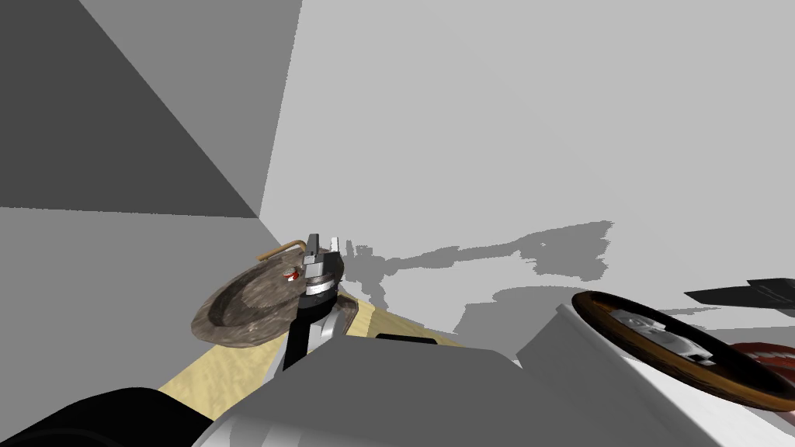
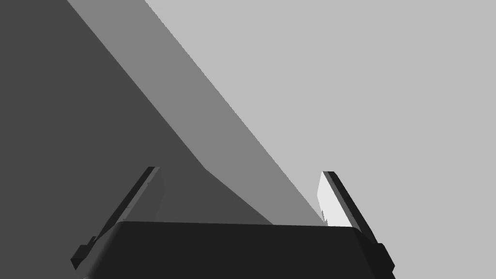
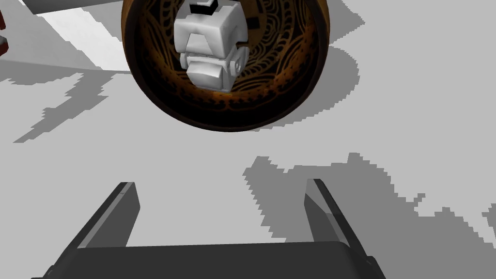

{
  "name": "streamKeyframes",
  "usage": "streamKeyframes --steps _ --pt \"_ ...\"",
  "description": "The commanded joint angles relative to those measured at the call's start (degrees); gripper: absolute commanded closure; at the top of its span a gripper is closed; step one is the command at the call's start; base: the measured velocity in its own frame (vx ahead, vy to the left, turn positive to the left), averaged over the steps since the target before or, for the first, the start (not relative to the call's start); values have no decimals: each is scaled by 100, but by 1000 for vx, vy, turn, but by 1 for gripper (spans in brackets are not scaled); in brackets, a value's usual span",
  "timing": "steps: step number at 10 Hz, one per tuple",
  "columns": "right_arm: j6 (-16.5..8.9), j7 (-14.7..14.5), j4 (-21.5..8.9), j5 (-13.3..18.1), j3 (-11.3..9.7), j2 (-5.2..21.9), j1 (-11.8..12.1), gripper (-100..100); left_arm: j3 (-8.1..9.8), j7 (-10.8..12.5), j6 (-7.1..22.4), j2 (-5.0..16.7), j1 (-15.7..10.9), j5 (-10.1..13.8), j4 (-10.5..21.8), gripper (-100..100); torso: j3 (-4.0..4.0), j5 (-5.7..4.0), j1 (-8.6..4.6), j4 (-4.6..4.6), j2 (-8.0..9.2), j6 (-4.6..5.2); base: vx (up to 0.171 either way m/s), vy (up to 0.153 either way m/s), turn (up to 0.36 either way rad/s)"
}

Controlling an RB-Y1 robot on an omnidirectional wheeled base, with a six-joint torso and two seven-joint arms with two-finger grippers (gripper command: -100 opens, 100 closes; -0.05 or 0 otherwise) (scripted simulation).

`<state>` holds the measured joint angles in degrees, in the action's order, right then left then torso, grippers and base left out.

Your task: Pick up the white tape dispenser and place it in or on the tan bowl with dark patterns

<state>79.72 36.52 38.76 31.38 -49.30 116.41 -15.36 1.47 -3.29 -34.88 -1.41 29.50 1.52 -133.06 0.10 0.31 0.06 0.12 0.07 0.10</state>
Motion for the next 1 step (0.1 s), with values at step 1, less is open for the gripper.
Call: streamKeyframes --steps 1 --pt "0 0 0 0 0 0 0 0 0 0 0 0 0 0 0 0 0 0 0 0 0 0 0 0 0"
